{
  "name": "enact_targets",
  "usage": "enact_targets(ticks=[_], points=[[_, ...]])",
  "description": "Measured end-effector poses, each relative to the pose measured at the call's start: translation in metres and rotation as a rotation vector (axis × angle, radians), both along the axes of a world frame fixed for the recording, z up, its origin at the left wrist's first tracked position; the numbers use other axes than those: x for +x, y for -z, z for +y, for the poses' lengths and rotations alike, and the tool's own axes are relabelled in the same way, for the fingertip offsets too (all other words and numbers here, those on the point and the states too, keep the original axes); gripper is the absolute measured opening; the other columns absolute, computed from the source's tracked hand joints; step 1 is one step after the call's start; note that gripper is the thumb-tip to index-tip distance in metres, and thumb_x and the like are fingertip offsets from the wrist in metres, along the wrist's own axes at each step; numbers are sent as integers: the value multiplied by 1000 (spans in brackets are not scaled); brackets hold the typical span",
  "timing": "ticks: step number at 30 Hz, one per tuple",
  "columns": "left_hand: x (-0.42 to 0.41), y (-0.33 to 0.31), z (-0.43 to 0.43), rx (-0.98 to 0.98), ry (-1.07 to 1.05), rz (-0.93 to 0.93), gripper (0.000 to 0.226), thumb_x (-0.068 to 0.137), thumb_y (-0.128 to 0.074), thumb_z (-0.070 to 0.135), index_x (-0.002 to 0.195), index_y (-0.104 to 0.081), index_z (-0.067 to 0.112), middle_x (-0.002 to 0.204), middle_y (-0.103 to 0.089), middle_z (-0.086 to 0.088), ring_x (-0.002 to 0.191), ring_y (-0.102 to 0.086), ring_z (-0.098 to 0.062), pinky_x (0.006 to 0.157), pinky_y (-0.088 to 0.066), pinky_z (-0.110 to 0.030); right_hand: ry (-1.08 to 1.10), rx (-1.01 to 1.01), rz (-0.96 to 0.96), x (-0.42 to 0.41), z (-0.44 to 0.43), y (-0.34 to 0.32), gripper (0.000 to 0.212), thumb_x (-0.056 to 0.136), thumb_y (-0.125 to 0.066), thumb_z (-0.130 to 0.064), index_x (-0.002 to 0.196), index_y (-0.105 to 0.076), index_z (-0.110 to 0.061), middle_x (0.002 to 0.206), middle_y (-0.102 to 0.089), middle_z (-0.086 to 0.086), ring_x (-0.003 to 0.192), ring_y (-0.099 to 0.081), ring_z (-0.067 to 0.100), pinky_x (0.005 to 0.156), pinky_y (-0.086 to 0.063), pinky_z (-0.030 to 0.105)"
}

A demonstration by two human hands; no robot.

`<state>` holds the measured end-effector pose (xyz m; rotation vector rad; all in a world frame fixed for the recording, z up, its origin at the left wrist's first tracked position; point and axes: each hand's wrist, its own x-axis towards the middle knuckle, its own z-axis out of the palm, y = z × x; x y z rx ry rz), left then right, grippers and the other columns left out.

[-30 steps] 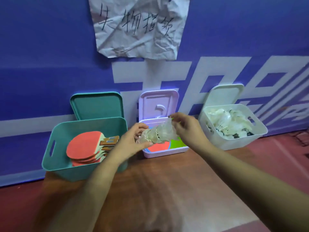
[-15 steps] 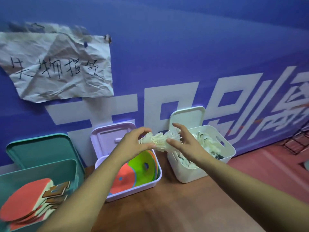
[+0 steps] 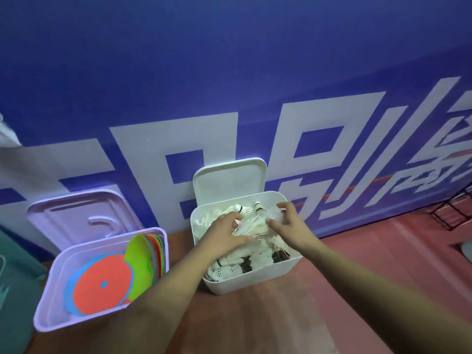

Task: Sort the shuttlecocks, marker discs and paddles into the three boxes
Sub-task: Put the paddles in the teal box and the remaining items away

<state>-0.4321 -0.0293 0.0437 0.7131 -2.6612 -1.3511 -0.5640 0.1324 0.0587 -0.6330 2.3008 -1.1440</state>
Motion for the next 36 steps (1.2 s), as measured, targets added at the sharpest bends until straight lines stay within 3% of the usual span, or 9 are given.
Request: enact_targets(ticks=[5, 7, 11, 15, 19, 23, 27, 30, 36], points=[[-39, 25, 35, 84, -209, 16, 53, 71, -81, 45, 89, -41, 16, 80, -49, -1, 65, -43, -14, 56, -36, -29, -37, 52, 60, -56, -17, 15, 27, 90, -61, -35, 110, -50, -20, 108, -61, 3, 95, -60, 19, 81, -46, 31], [-47, 39, 46, 88, -296, -22, 49, 74, -80, 43, 86, -41, 15, 84, -48, -2, 65, -42, -12, 55, -30, -24, -95, 74, 104, -70, -26, 30, 29, 90, -54, -45, 111, -56, -26, 111, -60, 6, 104, -59, 22, 93, -48, 38], [-51, 60, 60, 157, -187, -127, 28, 87, -64, 44, 98, -55, 20, 104, -54, -1, 89, -58, -11, 79, -50, -29, -177, 170, 112, -71, -34, 53, 56, 95, -49, -52, 145, -39, -32, 132, -42, 12, 133, -36, 21, 111, -28, 31], [-48, 56, 41, -97, 53, -70, 20, 93, -56, 26, 110, -66, 21, 107, -60, 3, 95, -61, -10, 89, -47, -23, -194, 200, 136, -69, -32, 66, 92, 85, -65, -51, 153, -12, -16, 148, -24, 17, 135, -37, 30, 110, -32, 35], [-49, 63, 9, -620, -13, -4, 61, 79, -67, 50, 131, -51, 23, 132, -46, -2, 126, -41, -22, 109, -31, -36, -135, 152, 256, -70, -22, 76, 75, 85, -68, -48, 139, -30, -13, 140, -29, 13, 117, -51, 32, 97, -46, 37], [-51, 78, 3, -633, 83, -365, 90, 73, -40, 85, 149, -17, 44, 162, -7, -4, 150, 1, -25, 119, 3, -48, -78, 211, 560, -64, -21, 84, 58, 94, -55, -45, 143, -36, -22, 139, -31, 21, 120, -44, 39, 91, -51, 47], [-55, 89, 9, -639, 110, -387, 95, 69, -22, 88, 151, -14, 41, 161, -13, -5, 147, -15, -24, 117, -15, -44, -104, 153, 535, -57, -27, 89, 55, 100, -46, -45, 142, -29, -15, 141, -33, 18, 113, -54, 35, 93, -49, 40], [-59, 97, 14, -703, 122, -399, 101, 66, -8, 85, 152, -15, 32, 160, -19, -5, 145, -21, -24, 116, -18, -43, -179, 265, 496, -58, -34, 98, 60, 101, -29, -49, 142, -33, -5, 149, -28, 23, 137, -34, 37, 113, -32, 42], [-56, 75, 4, -557, 55, -187, 83, 76, -27, 71, 143, -37, 24, 145, -39, -1, 135, -36, -20, 111, -29, -38, -167, 196, 543, -74, -36, 89, 64, 98, -43, -50, 145, -30, -8, 139, -40, 15, 127, -39, 31, 105, -39, 40]])
